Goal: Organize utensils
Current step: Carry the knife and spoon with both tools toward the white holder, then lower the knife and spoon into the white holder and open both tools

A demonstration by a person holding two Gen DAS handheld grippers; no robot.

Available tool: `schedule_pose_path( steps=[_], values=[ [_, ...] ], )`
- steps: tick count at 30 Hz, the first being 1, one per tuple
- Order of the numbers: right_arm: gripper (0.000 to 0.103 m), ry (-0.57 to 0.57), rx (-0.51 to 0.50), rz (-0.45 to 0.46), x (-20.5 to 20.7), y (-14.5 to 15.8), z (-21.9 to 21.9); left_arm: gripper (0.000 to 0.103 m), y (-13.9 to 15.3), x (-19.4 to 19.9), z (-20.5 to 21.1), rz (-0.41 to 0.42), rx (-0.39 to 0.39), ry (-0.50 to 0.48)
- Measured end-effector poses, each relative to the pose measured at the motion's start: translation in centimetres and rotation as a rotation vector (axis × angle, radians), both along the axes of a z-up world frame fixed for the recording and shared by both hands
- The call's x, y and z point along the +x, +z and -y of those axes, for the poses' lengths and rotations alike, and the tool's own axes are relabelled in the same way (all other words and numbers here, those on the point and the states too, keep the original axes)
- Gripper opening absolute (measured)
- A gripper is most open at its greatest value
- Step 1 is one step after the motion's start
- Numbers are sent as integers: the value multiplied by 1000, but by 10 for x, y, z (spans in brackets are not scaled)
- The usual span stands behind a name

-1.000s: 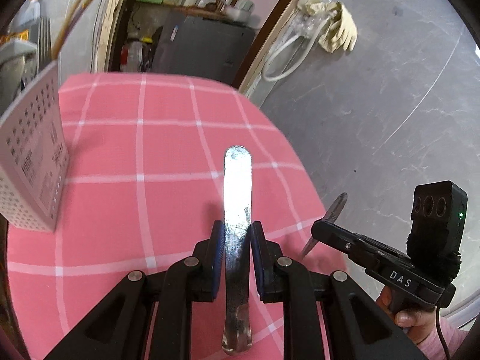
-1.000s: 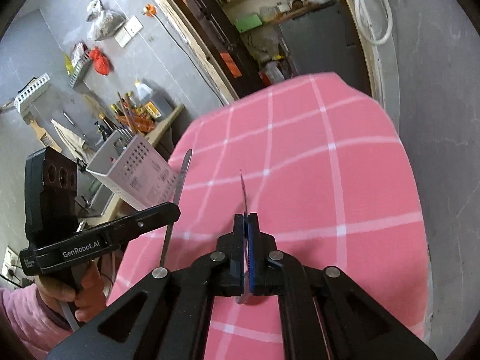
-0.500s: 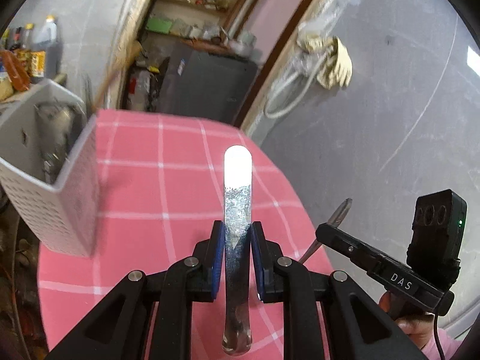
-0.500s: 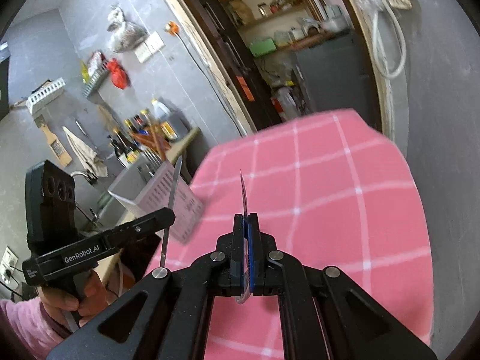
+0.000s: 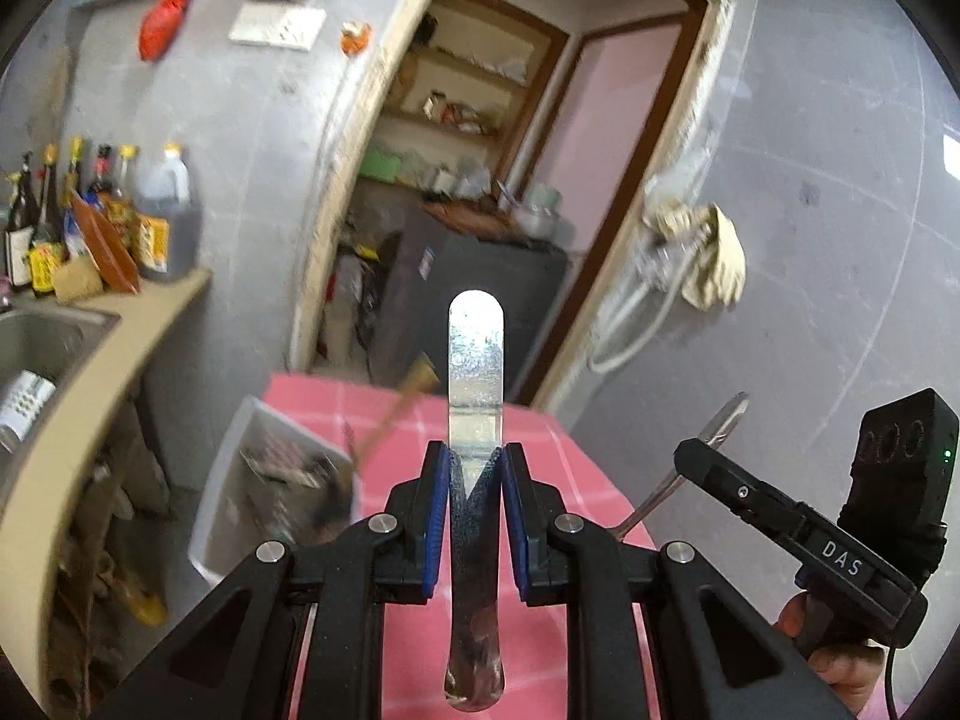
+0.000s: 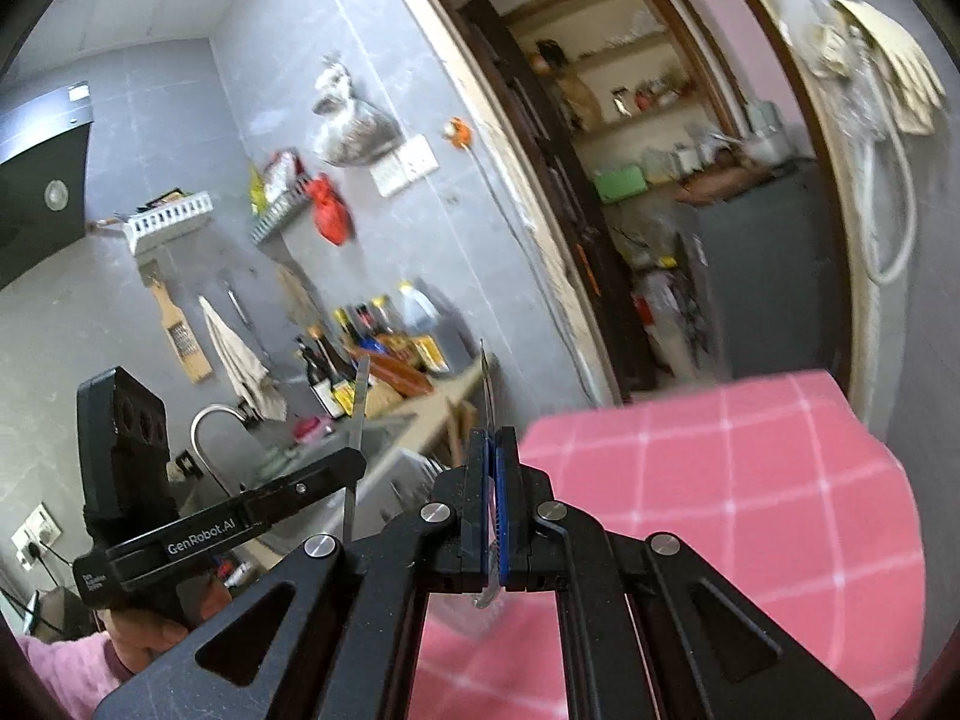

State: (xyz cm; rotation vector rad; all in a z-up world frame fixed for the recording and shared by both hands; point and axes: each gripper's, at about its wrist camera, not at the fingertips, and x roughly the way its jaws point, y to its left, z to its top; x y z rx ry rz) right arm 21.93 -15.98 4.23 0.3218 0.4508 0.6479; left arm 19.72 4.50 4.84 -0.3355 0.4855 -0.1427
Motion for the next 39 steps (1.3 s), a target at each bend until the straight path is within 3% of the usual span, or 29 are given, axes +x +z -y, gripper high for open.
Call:
schedule_pose_path(
  steps=[8,17,25,31,36,39],
  values=[
    [3,60,-11,67,23,18,-63,17,7,18,-61,81,-74,111],
    [3,125,-132,28,27,-9,-108,17,-21,29,-82,139,-97,207],
    [3,157,-175,-25,29,-28,-118,17,-47,28,-80,93,-83,214],
    [4,161,-200,-52,28,-34,-121,17,-49,20,-78,72,-69,196],
    [21,142,-185,-56,25,-33,-114,19,-45,13,-81,58,-59,197],
    [22,116,-182,-42,22,-28,-109,24,-41,7,-81,63,-53,201]
  ],
)
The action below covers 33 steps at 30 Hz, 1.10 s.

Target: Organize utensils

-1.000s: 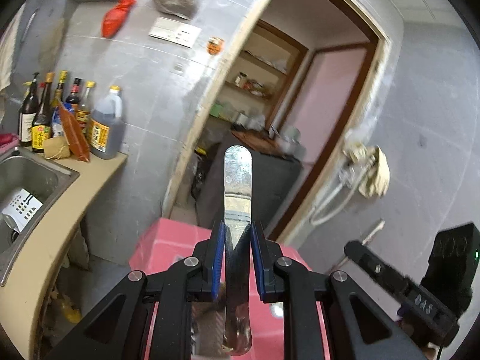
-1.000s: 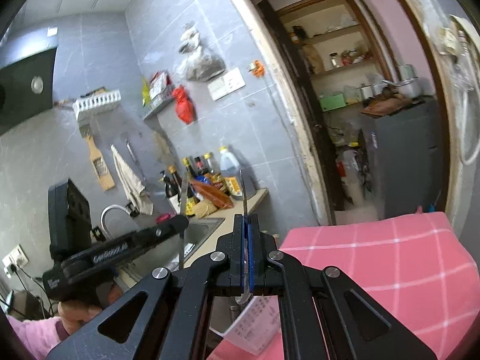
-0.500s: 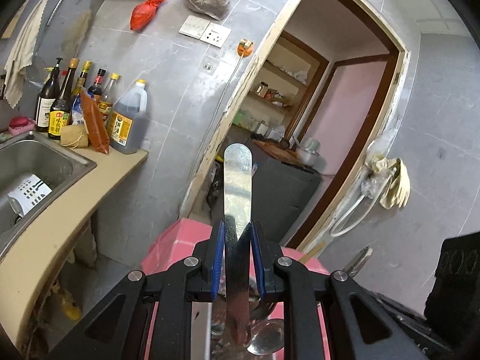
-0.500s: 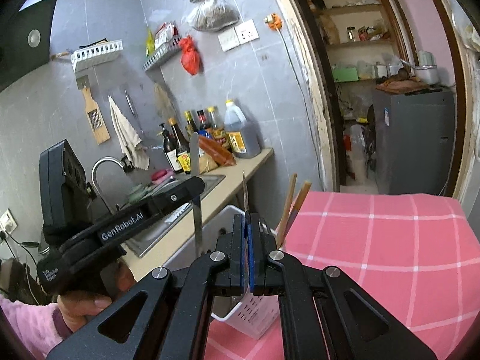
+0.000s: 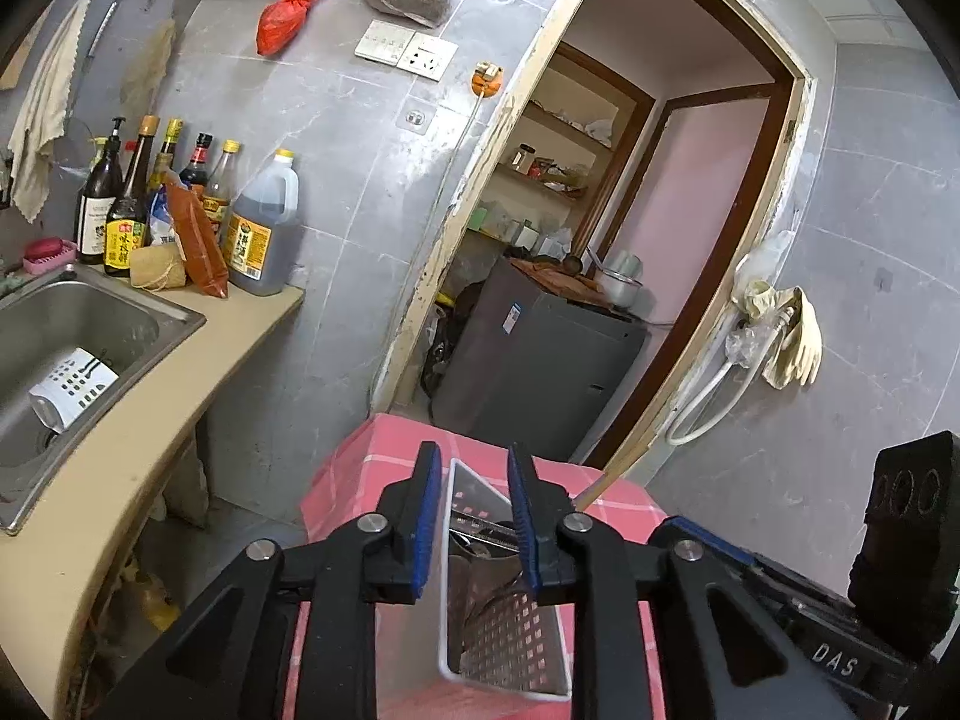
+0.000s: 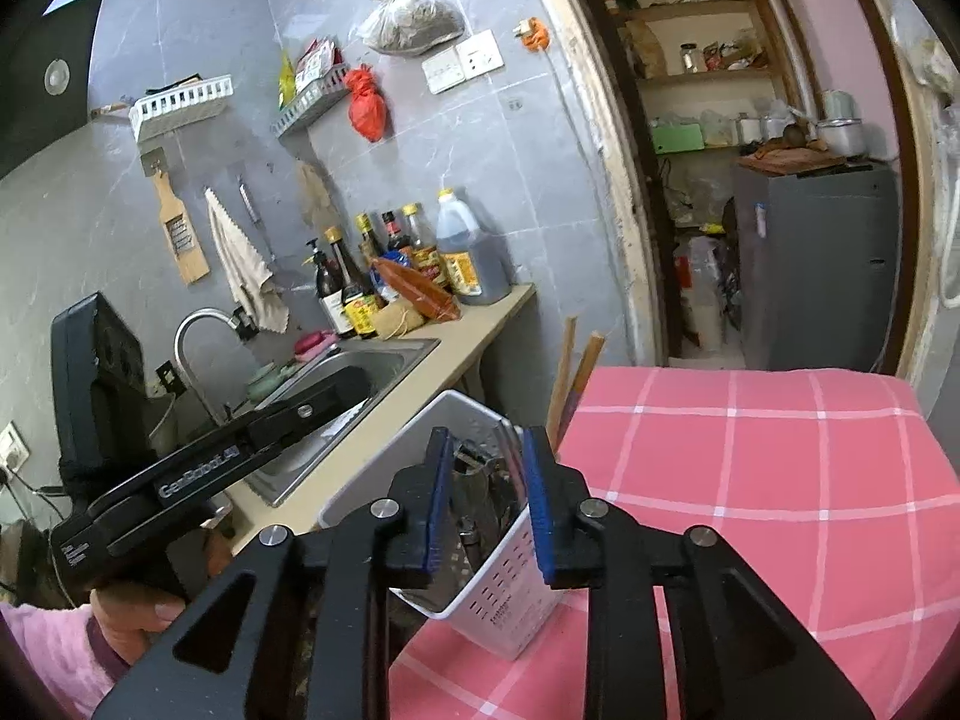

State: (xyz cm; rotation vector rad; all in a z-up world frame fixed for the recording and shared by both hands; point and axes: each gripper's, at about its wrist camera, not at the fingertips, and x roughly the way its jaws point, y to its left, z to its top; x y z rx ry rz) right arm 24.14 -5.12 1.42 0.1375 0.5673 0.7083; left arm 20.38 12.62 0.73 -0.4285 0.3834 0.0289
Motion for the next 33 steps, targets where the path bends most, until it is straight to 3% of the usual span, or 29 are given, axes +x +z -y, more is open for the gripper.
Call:
schedule_pose_path(
  steps=[7,15,18,26,33],
  values=[
    [41,-132,12,81,-23,18,29,43,14,-22,10,6,57,-3],
    [74,-271,-10,158,-62,42,76,87,30,-61,34,1,142,-14],
    [81,-308,-26,177,-81,49,93,97,35,-79,46,9,161,-22],
    [101,-379,-86,244,-140,61,127,102,38,-128,68,39,194,-32],
    [102,-442,-121,262,-189,63,143,102,33,-165,81,43,231,-37]
  ],
)
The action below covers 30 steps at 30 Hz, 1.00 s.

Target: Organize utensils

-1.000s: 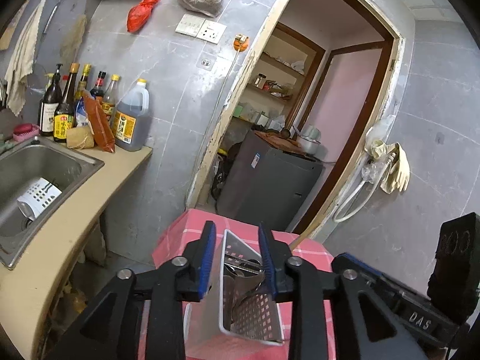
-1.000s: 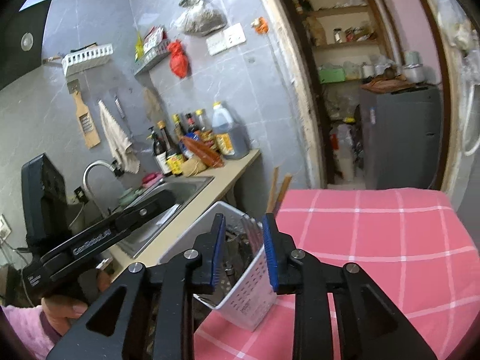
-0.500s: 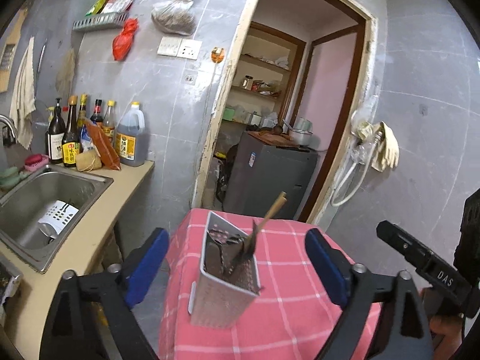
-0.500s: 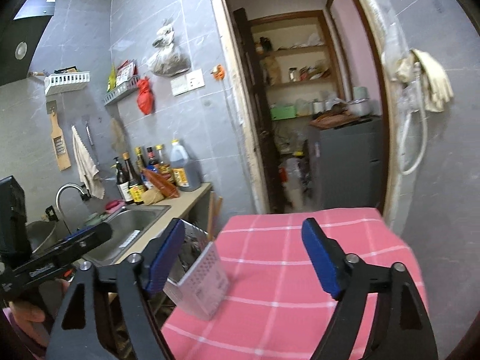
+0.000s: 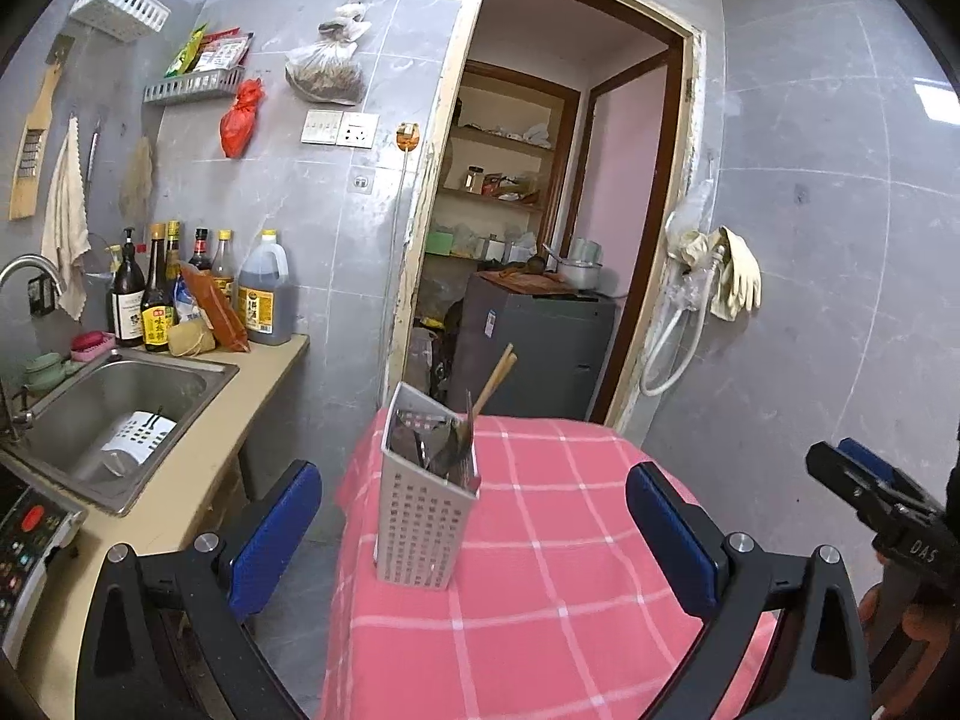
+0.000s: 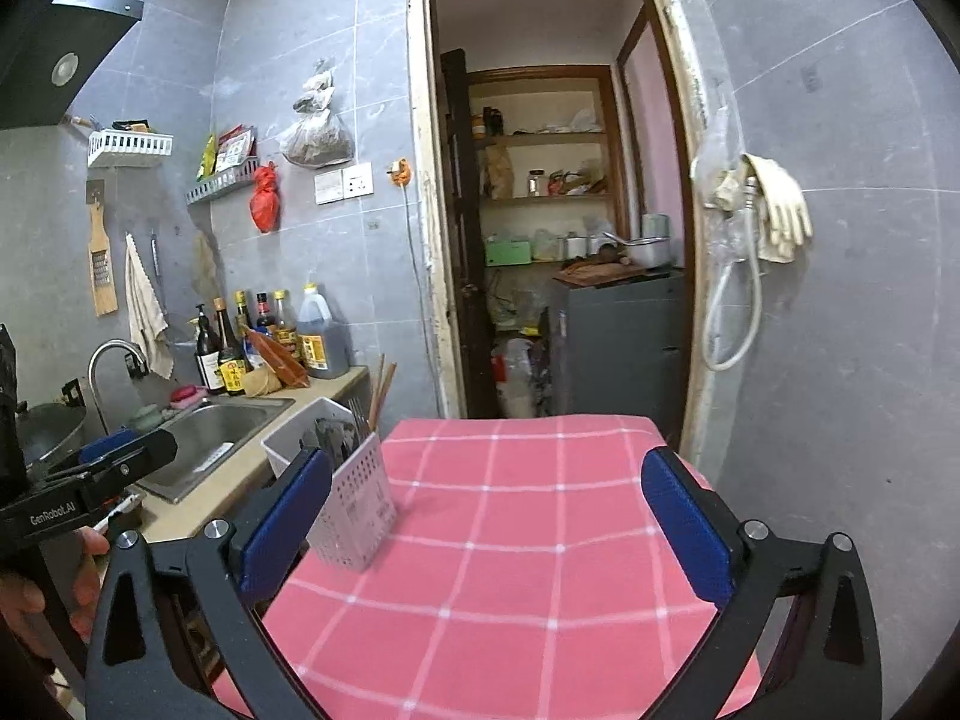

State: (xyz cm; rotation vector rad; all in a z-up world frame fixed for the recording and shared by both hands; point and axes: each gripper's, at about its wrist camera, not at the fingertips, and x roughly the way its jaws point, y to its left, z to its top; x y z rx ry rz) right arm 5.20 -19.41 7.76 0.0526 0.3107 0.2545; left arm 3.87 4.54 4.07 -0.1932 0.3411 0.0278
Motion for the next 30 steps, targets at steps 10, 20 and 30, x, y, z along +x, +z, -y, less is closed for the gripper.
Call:
schedule_pose_path(
  steps=[10,20,30],
  values=[
    [102,-88,8,-9,-42,-20,23,102,-17,-31,3,-38,35,10],
    [102,-113,-7,-47,-45,-44,26,102,-37,-42,18,-60,55,0],
    [102,-109,-13,-50,-44,-44,24,102,-40,-41,23,-69,50,-12]
  ],
)
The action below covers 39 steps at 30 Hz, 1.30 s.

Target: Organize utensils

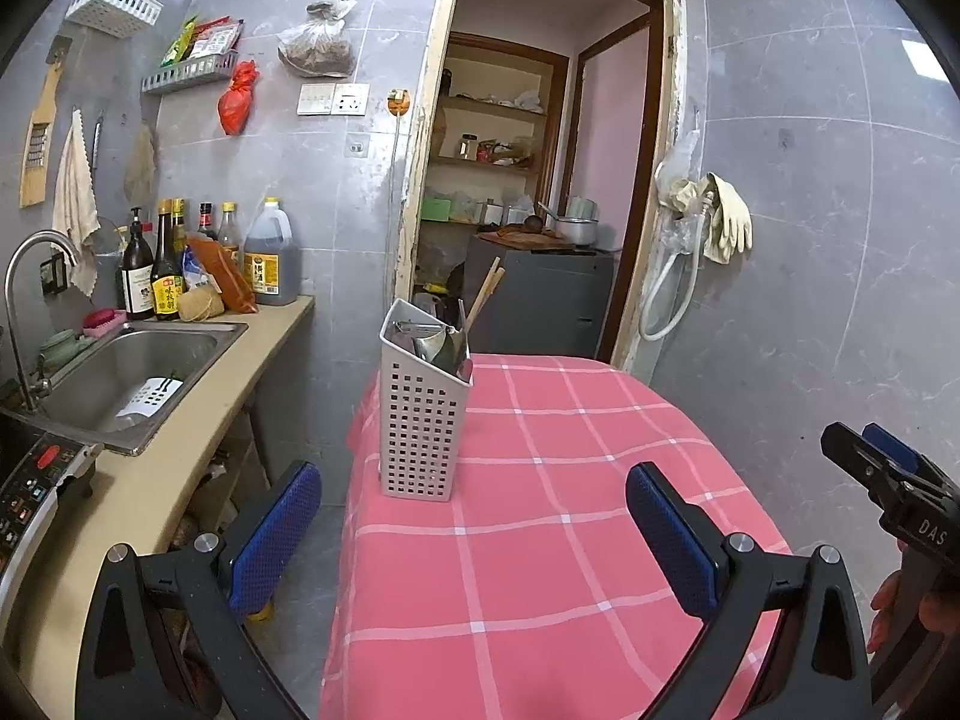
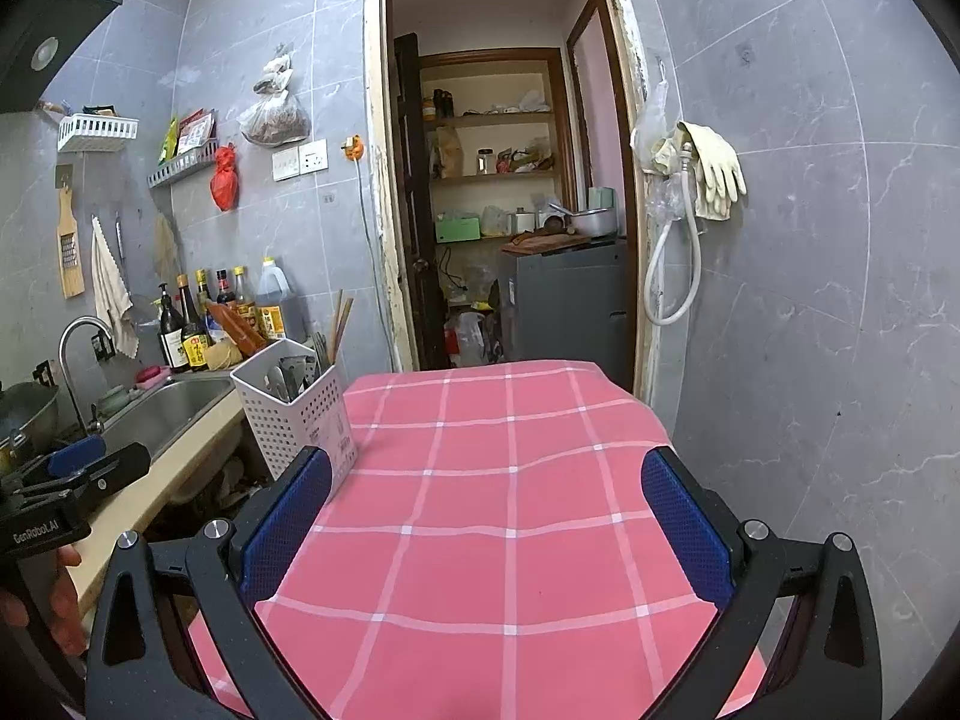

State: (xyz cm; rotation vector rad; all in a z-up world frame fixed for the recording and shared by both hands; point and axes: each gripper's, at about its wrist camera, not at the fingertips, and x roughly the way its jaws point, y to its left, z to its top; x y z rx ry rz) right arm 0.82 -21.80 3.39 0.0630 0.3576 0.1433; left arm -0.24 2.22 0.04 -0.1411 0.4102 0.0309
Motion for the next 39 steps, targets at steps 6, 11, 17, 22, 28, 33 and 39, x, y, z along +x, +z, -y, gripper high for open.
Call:
schedule_pose_path(
  steps=[6,11,17,22,28,33,39],
  values=[
    [102,0,0,-1,1,0,1,102,-1,0,0,-2,7,-8],
    [102,2,0,-2,0,0,0,102,-1,0,1,-3,13,-9],
    [102,1,1,-2,0,0,0,102,-1,-1,1,-2,11,-4],
    [102,0,2,-2,-1,0,0,102,-1,-2,1,-1,13,-5],
    [102,0,2,-2,0,0,0,102,0,-4,1,0,16,-6],
    [102,0,2,-3,0,0,1,102,0,-3,1,1,16,-7],
    [102,0,2,-2,0,0,1,102,3,-6,3,2,19,-10]
  ],
)
